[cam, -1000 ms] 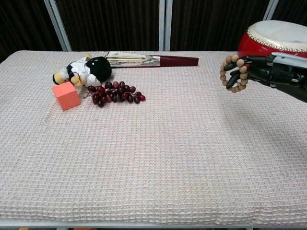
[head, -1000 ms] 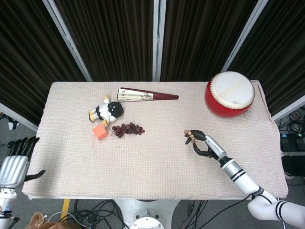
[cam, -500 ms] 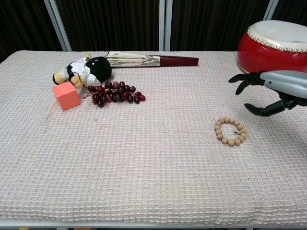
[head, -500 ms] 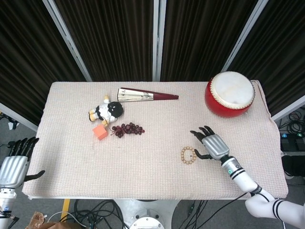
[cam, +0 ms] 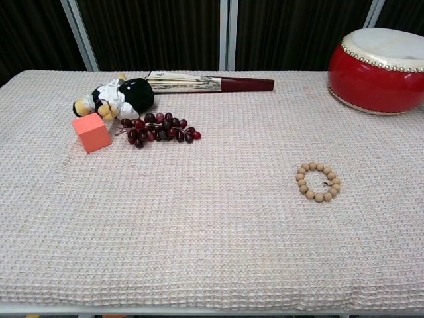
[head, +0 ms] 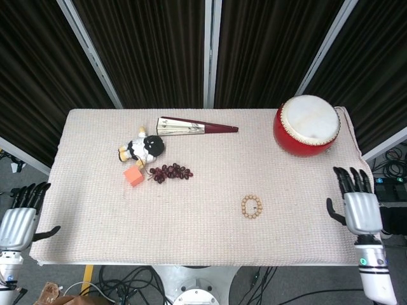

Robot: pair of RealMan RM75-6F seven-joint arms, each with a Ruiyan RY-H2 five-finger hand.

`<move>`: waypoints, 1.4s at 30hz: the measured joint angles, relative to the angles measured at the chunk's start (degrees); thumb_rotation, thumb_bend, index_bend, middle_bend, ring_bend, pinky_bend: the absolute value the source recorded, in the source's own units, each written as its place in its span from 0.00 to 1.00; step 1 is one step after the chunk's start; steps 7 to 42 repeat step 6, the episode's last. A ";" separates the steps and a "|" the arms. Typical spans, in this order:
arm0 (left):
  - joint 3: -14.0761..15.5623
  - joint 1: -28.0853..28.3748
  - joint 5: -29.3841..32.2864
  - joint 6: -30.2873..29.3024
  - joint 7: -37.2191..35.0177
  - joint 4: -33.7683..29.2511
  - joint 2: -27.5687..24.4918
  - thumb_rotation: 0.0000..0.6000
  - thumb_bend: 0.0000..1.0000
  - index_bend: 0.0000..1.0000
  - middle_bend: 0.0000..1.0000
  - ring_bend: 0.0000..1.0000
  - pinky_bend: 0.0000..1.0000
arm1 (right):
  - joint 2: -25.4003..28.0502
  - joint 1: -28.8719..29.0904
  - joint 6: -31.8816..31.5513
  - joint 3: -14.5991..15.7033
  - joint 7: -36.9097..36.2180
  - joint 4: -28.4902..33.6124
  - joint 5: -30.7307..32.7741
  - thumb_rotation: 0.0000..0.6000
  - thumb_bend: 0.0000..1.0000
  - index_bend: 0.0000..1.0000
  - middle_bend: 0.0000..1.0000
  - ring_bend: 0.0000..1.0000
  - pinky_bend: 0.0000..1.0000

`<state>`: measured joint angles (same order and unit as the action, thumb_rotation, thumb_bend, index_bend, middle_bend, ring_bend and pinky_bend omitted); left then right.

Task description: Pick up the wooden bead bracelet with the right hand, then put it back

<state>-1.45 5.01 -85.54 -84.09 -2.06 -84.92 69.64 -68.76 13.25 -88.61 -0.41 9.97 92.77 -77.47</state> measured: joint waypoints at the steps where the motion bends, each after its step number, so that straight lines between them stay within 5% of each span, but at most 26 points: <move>1: -0.02 -0.05 -0.05 -0.20 0.14 -0.11 0.05 1.00 0.00 0.04 0.05 0.00 0.04 | 0.99 -1.28 -1.42 0.30 -0.81 0.87 -0.69 0.79 0.40 0.00 0.10 0.00 0.00; 6: -0.18 -0.09 0.07 -0.30 0.58 -0.70 0.38 1.00 0.00 0.04 0.05 0.00 0.04 | 2.91 -4.71 -5.25 1.63 -6.87 2.13 -5.40 0.79 0.40 0.00 0.10 0.00 0.00; 42: -0.18 -0.09 0.07 -0.30 0.58 -0.70 0.38 1.00 0.00 0.04 0.05 0.00 0.04 | 2.91 -4.71 -5.25 1.63 -6.87 2.13 -5.40 0.79 0.40 0.00 0.10 0.00 0.00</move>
